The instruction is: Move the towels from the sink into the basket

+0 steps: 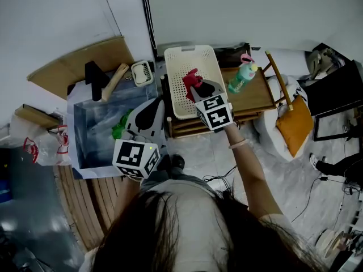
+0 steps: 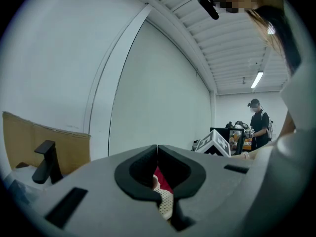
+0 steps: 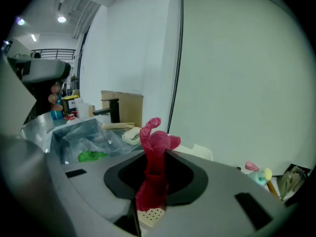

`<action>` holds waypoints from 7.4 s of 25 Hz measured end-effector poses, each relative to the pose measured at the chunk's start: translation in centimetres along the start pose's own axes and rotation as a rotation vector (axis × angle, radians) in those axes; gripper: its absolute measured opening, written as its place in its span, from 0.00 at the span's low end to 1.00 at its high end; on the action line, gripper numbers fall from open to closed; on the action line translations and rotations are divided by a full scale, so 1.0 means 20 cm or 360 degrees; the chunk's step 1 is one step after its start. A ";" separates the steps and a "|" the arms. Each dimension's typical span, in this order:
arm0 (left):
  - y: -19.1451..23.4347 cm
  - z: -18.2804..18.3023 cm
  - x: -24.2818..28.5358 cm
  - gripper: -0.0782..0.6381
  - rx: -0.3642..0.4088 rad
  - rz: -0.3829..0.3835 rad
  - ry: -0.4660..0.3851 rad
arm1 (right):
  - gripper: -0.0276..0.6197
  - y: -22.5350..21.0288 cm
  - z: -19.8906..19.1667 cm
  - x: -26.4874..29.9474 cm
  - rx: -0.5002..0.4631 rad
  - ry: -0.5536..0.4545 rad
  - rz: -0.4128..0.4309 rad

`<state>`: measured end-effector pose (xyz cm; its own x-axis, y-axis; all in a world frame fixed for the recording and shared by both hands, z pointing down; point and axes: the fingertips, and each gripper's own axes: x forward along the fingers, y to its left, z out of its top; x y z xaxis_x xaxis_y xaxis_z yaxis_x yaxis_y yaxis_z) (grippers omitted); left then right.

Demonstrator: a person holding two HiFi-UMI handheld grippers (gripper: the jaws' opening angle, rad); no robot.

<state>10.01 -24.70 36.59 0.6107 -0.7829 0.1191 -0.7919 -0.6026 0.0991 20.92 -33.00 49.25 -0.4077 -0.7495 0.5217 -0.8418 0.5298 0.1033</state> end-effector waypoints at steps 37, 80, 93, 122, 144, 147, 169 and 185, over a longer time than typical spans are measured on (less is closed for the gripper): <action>0.09 -0.06 -0.11 0.12 0.0016 0.0038 0.0079 | 0.22 -0.06 -0.36 0.19 0.0131 0.0282 -0.0064; 0.03 -0.01 -1.15 0.12 0.0090 0.0050 -0.0097 | 0.08 0.86 0.09 -0.56 0.0120 -0.0281 -0.0304; 0.13 -0.01 -1.38 0.12 0.0065 0.0124 -0.0125 | 0.08 1.16 0.18 -0.60 0.0095 -0.0342 -0.0185; 0.49 -0.07 -1.25 0.12 -0.0002 0.0377 -0.0068 | 0.09 1.46 0.21 -0.04 -0.0061 -0.0142 0.0317; 0.82 -0.17 -1.08 0.12 -0.0094 0.0556 -0.0001 | 0.19 1.64 0.05 0.50 -0.0107 0.0179 0.0600; 0.85 -0.18 -1.06 0.12 -0.0106 0.0571 0.0011 | 0.23 1.66 0.01 0.57 -0.0109 0.0234 0.0618; 1.08 -0.31 -0.97 0.12 -0.0213 0.0668 0.0073 | 0.46 1.73 -0.32 0.96 -0.0105 0.0562 0.0655; 1.22 -0.42 -0.93 0.12 -0.0287 0.0718 0.0126 | 0.54 1.74 -0.57 1.16 -0.0029 0.0782 0.0646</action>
<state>-20.64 -23.53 45.06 0.2114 -0.9412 0.2636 -0.9681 -0.1646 0.1888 -13.79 -27.44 74.70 -0.4794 -0.2206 0.8494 -0.6466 0.7432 -0.1719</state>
